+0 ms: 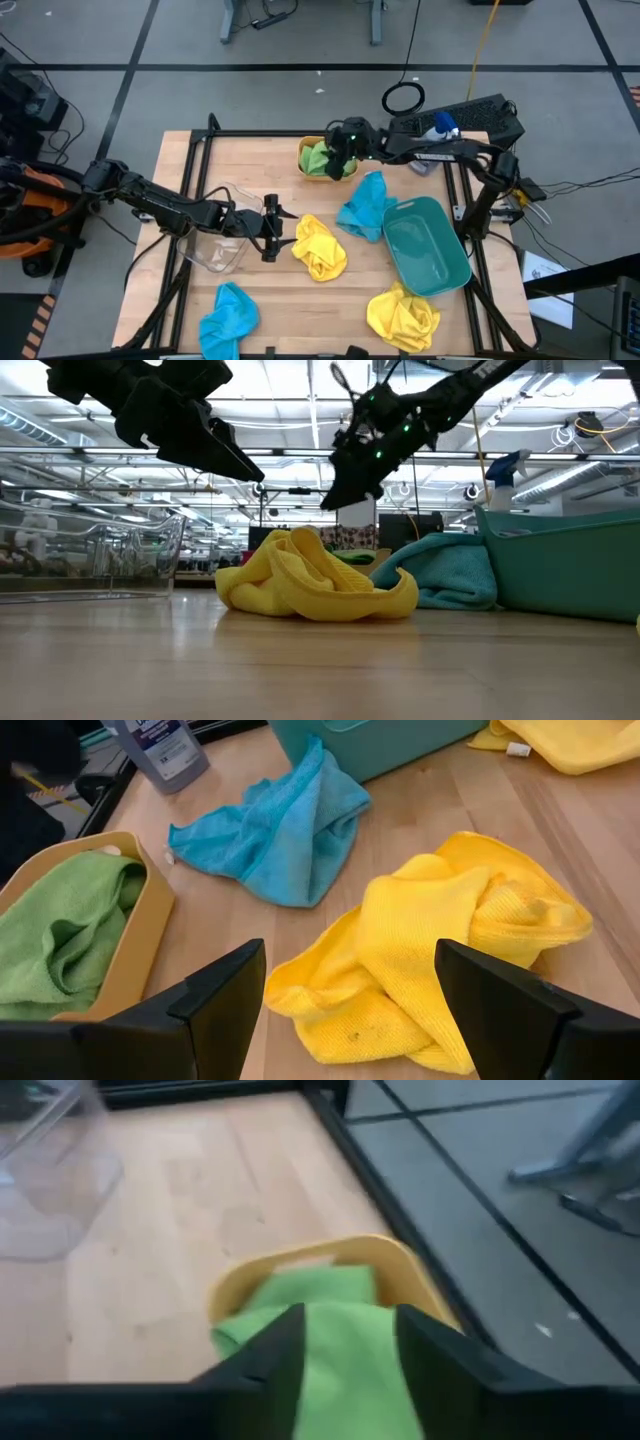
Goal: Sort microfiber towel by color & place in baskets
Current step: Put the green microfiber cloth into the orange bin
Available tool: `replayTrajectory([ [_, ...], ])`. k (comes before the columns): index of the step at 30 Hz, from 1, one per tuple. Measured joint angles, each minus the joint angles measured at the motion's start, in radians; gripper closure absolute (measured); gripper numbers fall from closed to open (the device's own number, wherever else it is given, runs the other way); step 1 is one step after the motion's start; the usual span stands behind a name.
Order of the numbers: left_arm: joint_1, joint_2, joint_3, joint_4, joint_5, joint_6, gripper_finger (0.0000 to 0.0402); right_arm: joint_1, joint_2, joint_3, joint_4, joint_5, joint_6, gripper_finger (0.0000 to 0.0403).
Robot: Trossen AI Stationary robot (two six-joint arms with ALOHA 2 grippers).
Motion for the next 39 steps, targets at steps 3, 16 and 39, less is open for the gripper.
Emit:
replayTrajectory([
  [3,0.0,0.0,0.0,-0.001,0.0,-0.001,0.0104,-0.001,0.065,-0.003,0.023,-0.038,0.001,0.0361],
  [16,0.0,0.0,0.0,-0.004,0.001,-0.002,0.0104,-0.001,0.272,-0.002,0.079,-0.039,0.047,0.0402],
  [39,0.0,0.0,0.0,-0.005,0.007,-0.002,0.0104,-0.051,0.176,-0.004,-0.009,0.119,0.011,0.0403],
])
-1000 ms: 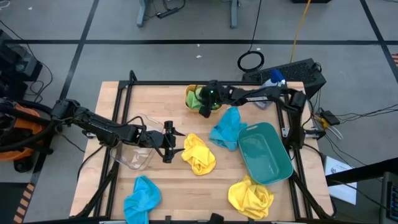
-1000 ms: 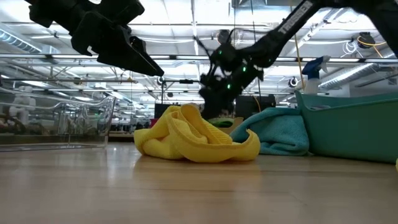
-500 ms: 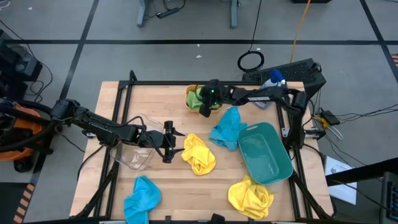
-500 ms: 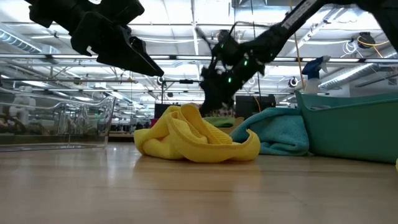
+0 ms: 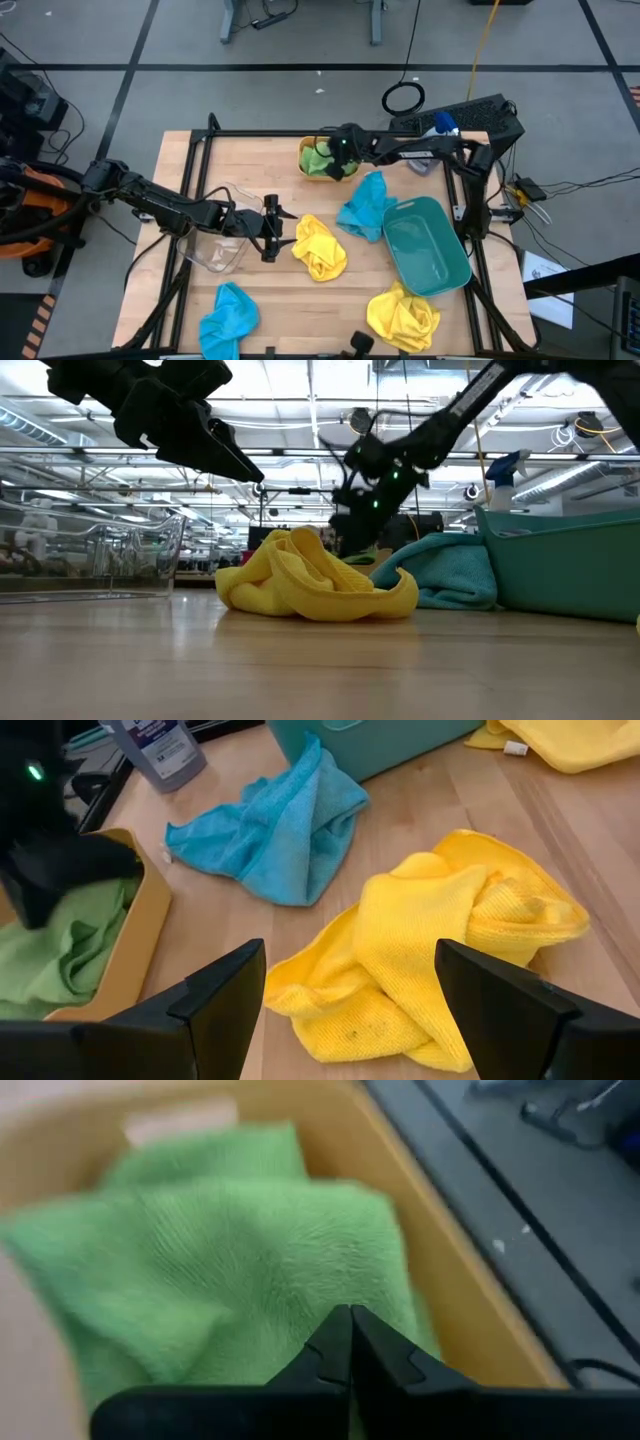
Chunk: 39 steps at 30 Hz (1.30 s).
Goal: Sort microfiber towel by color & place in baskets
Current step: Put the green microfiber cloth into the orange bin, then put the top yellow microfiber cloth into the green bin
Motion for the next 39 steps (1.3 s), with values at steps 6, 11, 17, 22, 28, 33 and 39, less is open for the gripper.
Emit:
replayTrajectory([
  [6,0.0,0.0,0.0,0.005,0.0,-0.001,0.0104,-0.011,0.079,0.003,0.021,0.004,0.02,0.0403],
  [11,0.0,0.0,0.0,0.003,0.0,-0.005,0.0104,-0.011,0.02,0.0,-0.003,0.0,0.017,0.0403],
  [17,0.0,0.0,0.0,-0.001,0.0,-0.005,0.0104,0.012,-0.134,0.001,-0.065,0.005,0.018,0.0403],
  [22,0.0,0.0,0.0,-0.005,0.0,-0.008,0.0104,0.093,-0.266,0.003,-0.174,-0.002,0.051,0.0403],
  [28,-0.01,0.0,0.0,-0.003,0.0,-0.041,0.0104,0.259,-0.329,0.001,-0.347,-0.002,0.145,0.0403],
  [33,-0.04,0.0,0.006,0.008,0.001,-0.114,0.0104,0.428,-0.329,-0.017,-0.337,0.002,0.231,0.0403],
  [39,-0.104,0.0,0.024,0.003,0.0,-0.139,0.0104,0.634,-0.328,-0.056,-0.306,0.123,0.356,0.0403],
])
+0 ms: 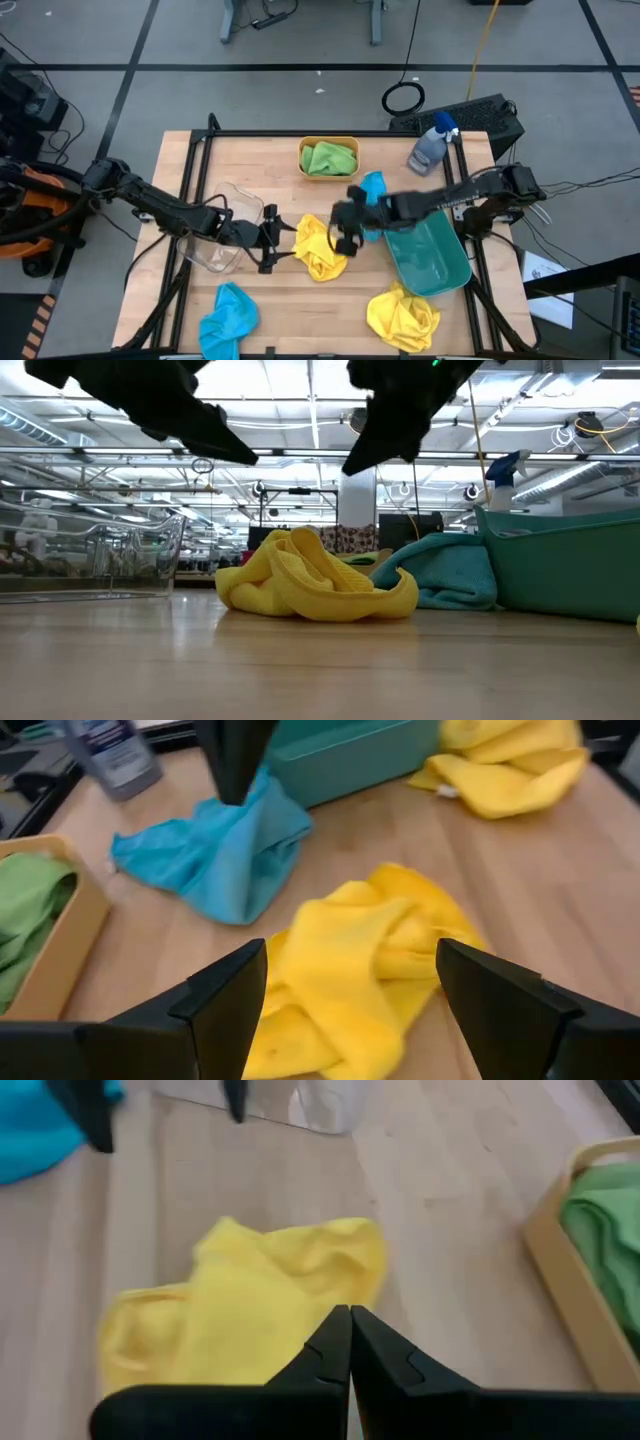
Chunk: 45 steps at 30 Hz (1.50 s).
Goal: Sort microfiber towel by color & place in baskets
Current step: Put the top yellow microfiber cloth into the green bin
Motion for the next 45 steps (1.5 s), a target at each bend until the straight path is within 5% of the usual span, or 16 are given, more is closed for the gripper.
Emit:
replayTrajectory([
  [7,-0.073,0.0,0.004,-0.001,0.0,-0.105,0.0104,0.199,0.0,-0.044,0.041,0.061,0.195,0.0381],
  [15,-0.158,0.0,0.004,-0.004,-0.002,-0.206,0.0104,0.358,0.094,-0.077,0.199,0.158,0.215,0.0284],
  [30,-0.19,0.0,0.004,0.002,-0.106,-0.156,0.0104,0.335,0.303,-0.044,0.223,0.262,0.188,0.0065],
  [37,-0.19,0.0,0.004,0.001,-0.107,-0.156,0.0104,0.281,0.302,0.022,0.213,0.292,0.093,0.0077],
  [45,-0.191,0.0,0.004,-0.001,-0.107,-0.156,0.0104,0.208,0.303,0.022,0.177,0.244,0.064,0.0183],
])
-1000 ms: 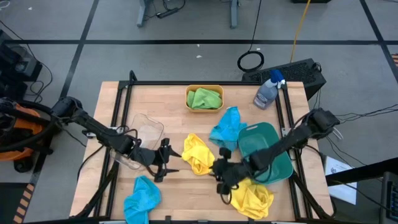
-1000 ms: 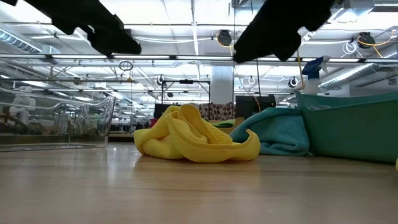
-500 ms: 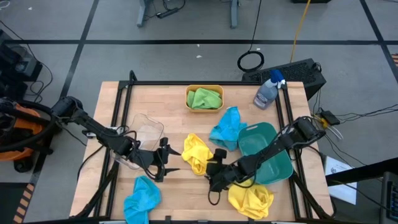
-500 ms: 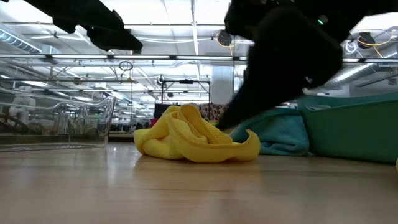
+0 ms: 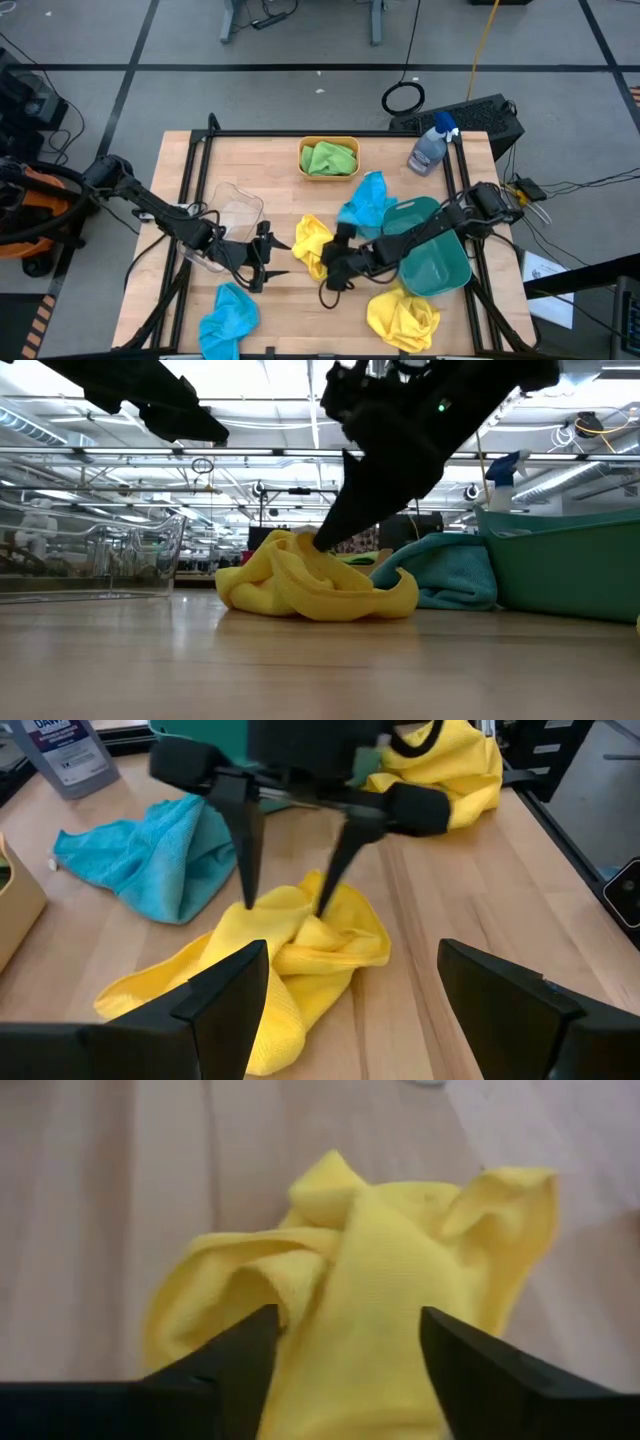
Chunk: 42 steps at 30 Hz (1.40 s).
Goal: Sort microfiber towel by color & place in baskets
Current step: Put the top yellow microfiber cloth into the green bin
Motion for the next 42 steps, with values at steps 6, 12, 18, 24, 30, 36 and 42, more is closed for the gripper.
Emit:
replayTrajectory([
  [6,0.0,0.0,0.0,0.0,0.0,0.001,0.0104,-0.051,0.0,0.0,-0.055,-0.067,-0.032,0.0257],
  [12,0.0,0.0,0.0,0.0,0.0,0.001,0.0104,-0.097,0.006,0.0,-0.041,-0.204,-0.027,0.0287],
  [18,0.0,0.0,0.0,0.0,0.0,0.001,0.0104,-0.095,0.014,-0.002,-0.045,-0.215,-0.04,0.0375],
  [24,0.0,0.0,0.0,0.0,0.0,0.001,0.0104,-0.051,-0.042,0.001,-0.048,-0.203,-0.051,0.0396],
  [30,0.0,0.0,0.0,0.002,0.0,-0.001,0.0104,0.024,-0.06,0.001,-0.055,-0.163,-0.011,0.0394],
  [36,0.0,0.022,0.0,0.014,0.0,-0.001,0.0104,0.096,-0.04,0.001,-0.056,-0.162,0.069,0.0358],
  [42,0.0,0.102,0.0,0.094,0.005,0.0,0.0104,0.153,-0.038,0.001,-0.054,-0.087,0.07,0.028],
])
